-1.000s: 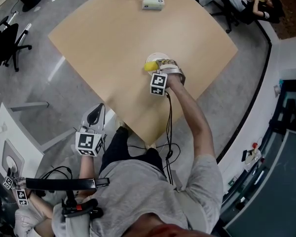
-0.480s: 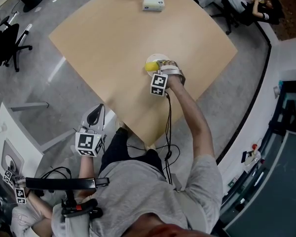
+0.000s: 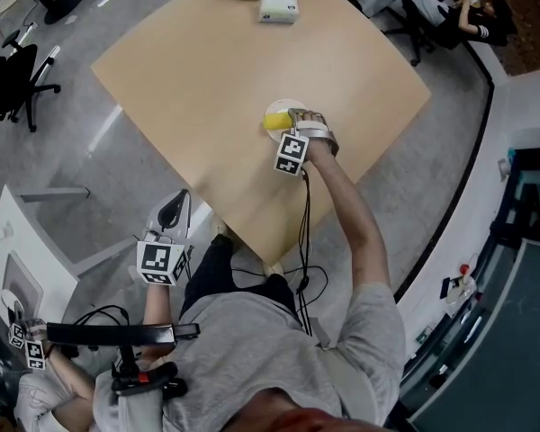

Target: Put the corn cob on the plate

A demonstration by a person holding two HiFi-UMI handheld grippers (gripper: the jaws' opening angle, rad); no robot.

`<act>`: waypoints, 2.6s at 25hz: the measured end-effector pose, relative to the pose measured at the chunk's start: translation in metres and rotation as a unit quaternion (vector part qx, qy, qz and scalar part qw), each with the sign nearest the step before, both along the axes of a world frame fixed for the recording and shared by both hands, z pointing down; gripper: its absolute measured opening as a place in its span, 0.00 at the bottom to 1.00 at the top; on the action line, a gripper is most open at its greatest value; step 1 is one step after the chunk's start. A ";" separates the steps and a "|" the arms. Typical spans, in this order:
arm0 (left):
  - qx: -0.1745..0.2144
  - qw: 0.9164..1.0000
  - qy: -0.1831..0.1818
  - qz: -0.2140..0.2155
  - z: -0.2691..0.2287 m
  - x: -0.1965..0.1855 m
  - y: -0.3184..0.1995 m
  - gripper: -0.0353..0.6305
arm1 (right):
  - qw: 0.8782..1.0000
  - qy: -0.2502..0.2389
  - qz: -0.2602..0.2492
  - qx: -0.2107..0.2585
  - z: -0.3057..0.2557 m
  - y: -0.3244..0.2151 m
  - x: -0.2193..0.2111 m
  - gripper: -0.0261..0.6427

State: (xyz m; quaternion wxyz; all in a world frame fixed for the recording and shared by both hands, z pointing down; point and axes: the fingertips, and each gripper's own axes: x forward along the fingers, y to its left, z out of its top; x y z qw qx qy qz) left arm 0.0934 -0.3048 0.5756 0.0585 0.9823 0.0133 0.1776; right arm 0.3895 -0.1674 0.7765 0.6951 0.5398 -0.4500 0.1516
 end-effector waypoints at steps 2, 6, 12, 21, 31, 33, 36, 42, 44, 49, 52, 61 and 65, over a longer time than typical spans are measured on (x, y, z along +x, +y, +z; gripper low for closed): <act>0.001 1.000 0.002 -0.001 -0.002 0.000 0.002 0.08 | 1.000 0.001 0.003 0.006 -0.003 0.002 -0.001 0.50; 0.004 1.000 0.007 -0.002 -0.004 -0.002 0.005 0.08 | 0.999 -0.003 0.010 0.032 -0.011 0.005 -0.007 0.50; 0.009 1.000 0.011 -0.010 -0.007 -0.014 0.015 0.08 | 0.992 -0.025 0.029 0.124 -0.040 0.007 -0.031 0.47; 0.019 0.999 0.027 -0.017 -0.023 -0.030 0.046 0.08 | 0.947 -0.053 0.081 0.307 -0.113 0.020 -0.061 0.32; 0.041 0.997 0.048 -0.038 -0.039 -0.056 0.069 0.08 | 0.868 -0.129 0.156 0.454 -0.177 0.056 -0.122 0.26; 0.044 0.997 0.050 -0.042 -0.044 -0.060 0.074 0.08 | 0.850 -0.144 0.168 0.477 -0.187 0.065 -0.135 0.24; 0.050 0.996 0.059 -0.048 -0.052 -0.068 0.080 0.08 | 0.821 -0.166 0.178 0.516 -0.202 0.076 -0.156 0.23; 0.062 0.994 0.072 -0.057 -0.070 -0.082 0.102 0.08 | 0.754 -0.220 0.198 0.586 -0.230 0.102 -0.191 0.15; 0.068 0.993 0.074 -0.061 -0.076 -0.087 0.108 0.08 | 0.738 -0.232 0.197 0.602 -0.241 0.108 -0.201 0.14; 0.078 0.990 0.082 -0.081 -0.086 -0.108 0.135 0.08 | 0.726 -0.232 0.172 0.624 -0.260 0.135 -0.229 0.09; 0.083 0.989 0.084 -0.090 -0.091 -0.119 0.146 0.08 | 0.727 -0.229 0.155 0.629 -0.266 0.144 -0.243 0.06; 0.088 0.984 0.098 -0.119 -0.094 -0.128 0.129 0.08 | 0.723 -0.230 0.133 0.638 -0.265 0.139 -0.264 0.05; 0.095 0.982 0.101 -0.131 -0.096 -0.141 0.145 0.08 | 0.722 -0.247 0.127 0.634 -0.261 0.157 -0.284 0.05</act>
